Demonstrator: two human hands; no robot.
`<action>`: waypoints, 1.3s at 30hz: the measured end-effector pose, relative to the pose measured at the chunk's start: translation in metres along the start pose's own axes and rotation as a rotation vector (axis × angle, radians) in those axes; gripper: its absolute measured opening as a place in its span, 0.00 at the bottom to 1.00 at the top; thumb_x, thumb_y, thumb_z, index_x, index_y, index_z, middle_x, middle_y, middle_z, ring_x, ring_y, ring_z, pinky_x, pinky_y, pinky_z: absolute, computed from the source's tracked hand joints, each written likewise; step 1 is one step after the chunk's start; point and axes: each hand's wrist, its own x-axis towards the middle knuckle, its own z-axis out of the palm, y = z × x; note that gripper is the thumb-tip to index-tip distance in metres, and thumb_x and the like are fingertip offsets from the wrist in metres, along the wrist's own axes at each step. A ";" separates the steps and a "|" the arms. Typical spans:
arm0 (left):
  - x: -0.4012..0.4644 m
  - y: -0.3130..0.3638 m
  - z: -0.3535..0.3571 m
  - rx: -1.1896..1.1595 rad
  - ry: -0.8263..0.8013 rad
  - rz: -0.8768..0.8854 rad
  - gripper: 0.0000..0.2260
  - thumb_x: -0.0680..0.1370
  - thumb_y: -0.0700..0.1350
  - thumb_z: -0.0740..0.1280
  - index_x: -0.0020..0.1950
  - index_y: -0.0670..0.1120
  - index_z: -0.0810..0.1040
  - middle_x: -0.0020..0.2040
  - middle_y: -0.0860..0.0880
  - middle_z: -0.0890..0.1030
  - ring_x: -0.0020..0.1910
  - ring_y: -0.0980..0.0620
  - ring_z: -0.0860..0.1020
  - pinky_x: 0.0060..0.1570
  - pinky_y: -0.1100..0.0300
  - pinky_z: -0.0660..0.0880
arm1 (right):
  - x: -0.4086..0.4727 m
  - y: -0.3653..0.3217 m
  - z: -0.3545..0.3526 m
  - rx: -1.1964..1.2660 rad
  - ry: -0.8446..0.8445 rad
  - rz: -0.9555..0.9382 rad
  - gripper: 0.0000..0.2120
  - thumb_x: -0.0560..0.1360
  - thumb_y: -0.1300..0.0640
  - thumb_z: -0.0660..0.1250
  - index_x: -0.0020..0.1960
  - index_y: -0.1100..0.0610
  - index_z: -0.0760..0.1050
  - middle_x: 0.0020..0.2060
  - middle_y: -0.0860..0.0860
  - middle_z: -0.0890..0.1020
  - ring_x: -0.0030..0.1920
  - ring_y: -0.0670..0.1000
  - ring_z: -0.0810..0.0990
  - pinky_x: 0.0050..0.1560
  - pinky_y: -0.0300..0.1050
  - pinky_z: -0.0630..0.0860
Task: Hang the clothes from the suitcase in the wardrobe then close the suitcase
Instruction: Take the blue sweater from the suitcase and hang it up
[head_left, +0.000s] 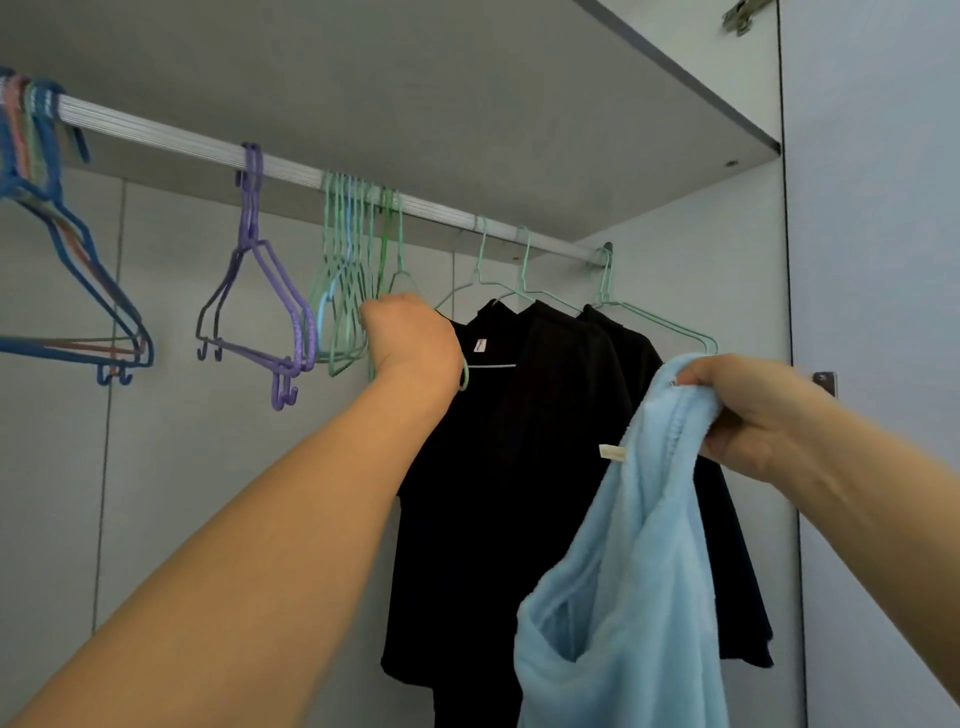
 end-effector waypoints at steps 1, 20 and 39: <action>0.002 0.001 0.001 -0.001 -0.009 0.001 0.10 0.79 0.44 0.58 0.56 0.48 0.77 0.44 0.48 0.71 0.46 0.50 0.73 0.38 0.60 0.62 | 0.002 0.000 0.001 0.004 -0.002 -0.003 0.07 0.77 0.70 0.55 0.43 0.63 0.68 0.36 0.57 0.74 0.33 0.52 0.75 0.21 0.42 0.76; 0.045 0.028 -0.047 -2.003 -0.358 -0.285 0.11 0.77 0.49 0.66 0.56 0.45 0.75 0.39 0.43 0.84 0.18 0.56 0.62 0.18 0.73 0.57 | 0.014 -0.008 0.031 -0.243 0.018 -0.084 0.06 0.75 0.69 0.59 0.42 0.61 0.69 0.34 0.57 0.76 0.33 0.53 0.77 0.36 0.48 0.77; -0.035 0.081 -0.076 -2.326 -0.828 0.184 0.10 0.82 0.38 0.57 0.42 0.38 0.69 0.29 0.43 0.80 0.23 0.54 0.79 0.27 0.63 0.78 | 0.001 -0.022 -0.010 -0.393 0.244 -0.179 0.05 0.72 0.68 0.61 0.40 0.61 0.70 0.35 0.57 0.75 0.31 0.52 0.75 0.26 0.39 0.77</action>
